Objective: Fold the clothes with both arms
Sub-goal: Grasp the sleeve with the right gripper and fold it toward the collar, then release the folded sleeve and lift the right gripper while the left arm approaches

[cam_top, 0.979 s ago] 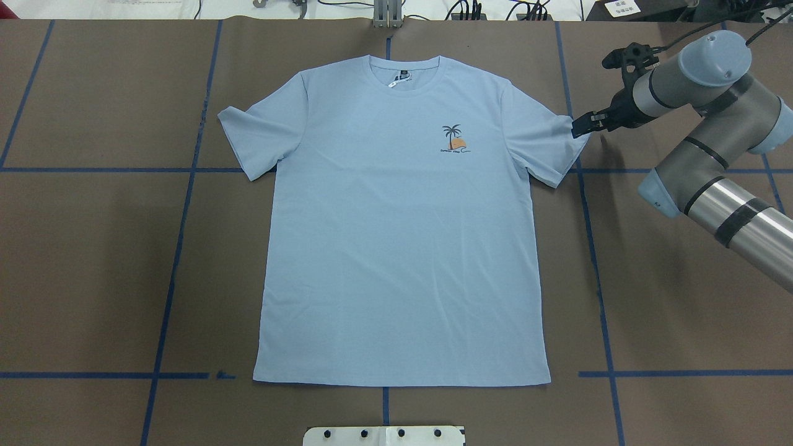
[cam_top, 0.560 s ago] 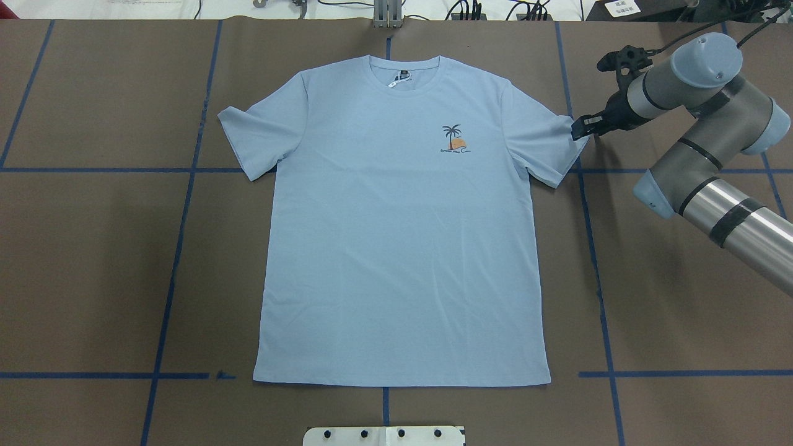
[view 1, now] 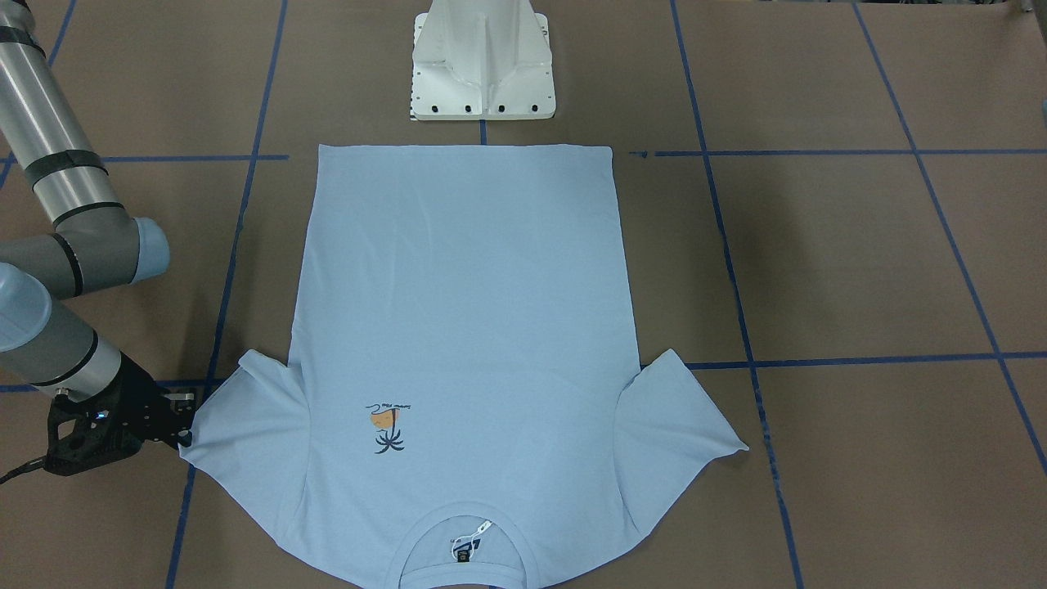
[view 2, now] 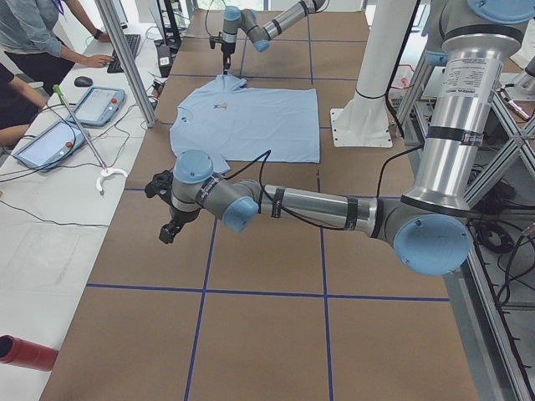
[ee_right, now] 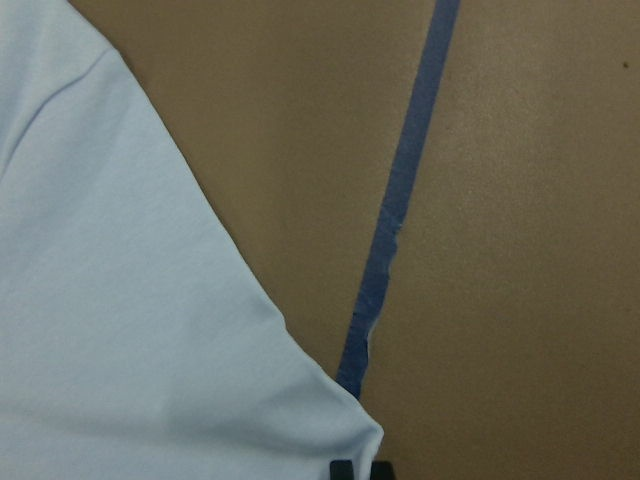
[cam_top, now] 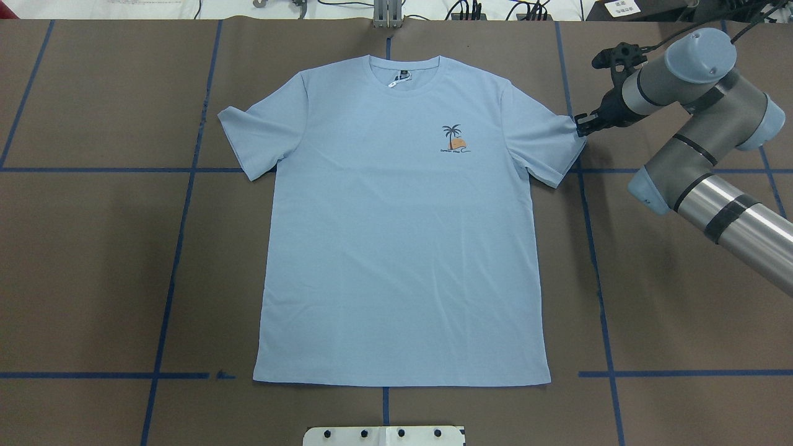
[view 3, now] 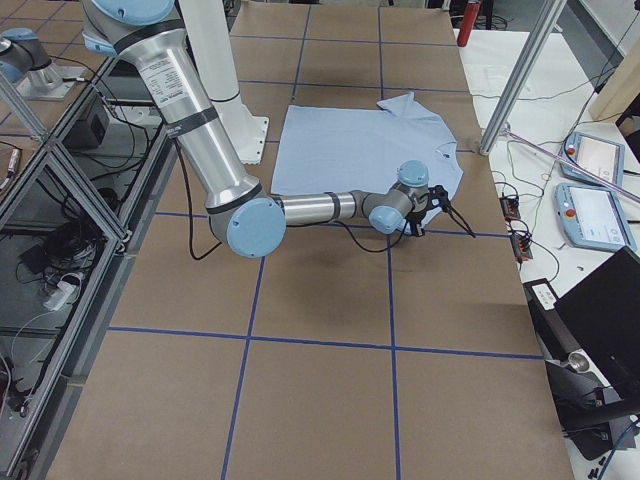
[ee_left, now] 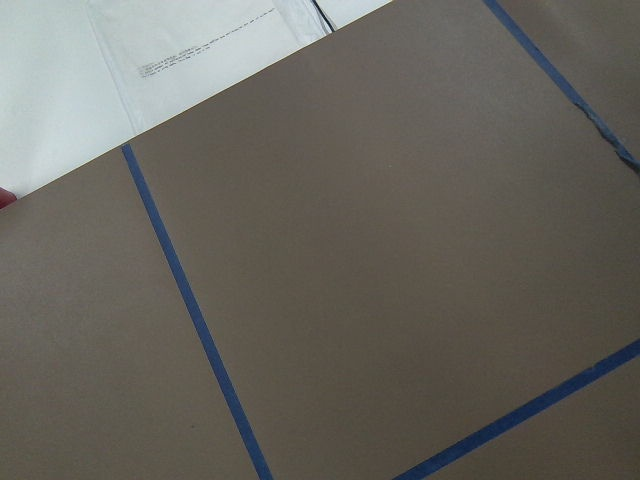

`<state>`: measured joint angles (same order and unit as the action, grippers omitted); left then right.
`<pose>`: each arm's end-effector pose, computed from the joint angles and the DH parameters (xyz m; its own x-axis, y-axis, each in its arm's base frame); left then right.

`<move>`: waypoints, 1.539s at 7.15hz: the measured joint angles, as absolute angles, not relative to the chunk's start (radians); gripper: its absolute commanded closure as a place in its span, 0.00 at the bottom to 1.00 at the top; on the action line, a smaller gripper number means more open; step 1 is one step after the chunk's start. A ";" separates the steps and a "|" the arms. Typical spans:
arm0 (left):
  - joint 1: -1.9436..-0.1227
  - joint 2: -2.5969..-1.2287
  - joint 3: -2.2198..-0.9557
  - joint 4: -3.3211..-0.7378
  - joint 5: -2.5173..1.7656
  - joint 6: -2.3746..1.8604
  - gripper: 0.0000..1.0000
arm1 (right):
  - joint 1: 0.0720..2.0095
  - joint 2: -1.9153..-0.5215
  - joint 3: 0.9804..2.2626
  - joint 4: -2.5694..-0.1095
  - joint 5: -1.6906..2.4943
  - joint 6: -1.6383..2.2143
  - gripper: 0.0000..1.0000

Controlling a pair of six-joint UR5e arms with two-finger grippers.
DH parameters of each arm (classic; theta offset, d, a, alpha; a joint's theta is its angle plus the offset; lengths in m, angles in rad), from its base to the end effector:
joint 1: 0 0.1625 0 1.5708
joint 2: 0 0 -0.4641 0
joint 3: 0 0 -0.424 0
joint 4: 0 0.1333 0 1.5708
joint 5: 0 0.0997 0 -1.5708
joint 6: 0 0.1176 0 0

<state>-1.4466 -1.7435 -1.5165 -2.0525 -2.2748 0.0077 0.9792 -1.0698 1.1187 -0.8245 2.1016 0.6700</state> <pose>0.0218 -0.6359 0.5873 0.7103 0.4634 -0.5298 -0.1077 0.8154 0.5688 -0.3786 -0.6957 0.5487 0.6456 -0.2513 0.7212 -0.0133 0.9405 0.3396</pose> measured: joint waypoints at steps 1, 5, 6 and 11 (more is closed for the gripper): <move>-1.447 -1.744 -1.516 -2.052 -2.275 0.008 0.00 | 0.981 -1.063 1.123 -0.829 2.104 0.671 1.00; -1.447 -1.747 -1.516 -2.054 -2.275 0.009 0.00 | 0.946 -1.019 1.225 -0.844 2.129 0.826 1.00; -1.447 -1.748 -1.515 -2.054 -2.275 0.009 0.00 | 0.905 -0.988 1.238 -0.848 2.105 0.883 1.00; -1.447 -1.753 -1.509 -2.059 -2.274 -0.003 0.00 | 0.779 -0.621 0.930 -0.992 1.804 0.968 0.00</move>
<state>-1.4465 -1.7528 -1.5093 -2.0589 -2.2737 -0.0030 0.7795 -0.6214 0.9297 -0.9917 1.8039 0.9679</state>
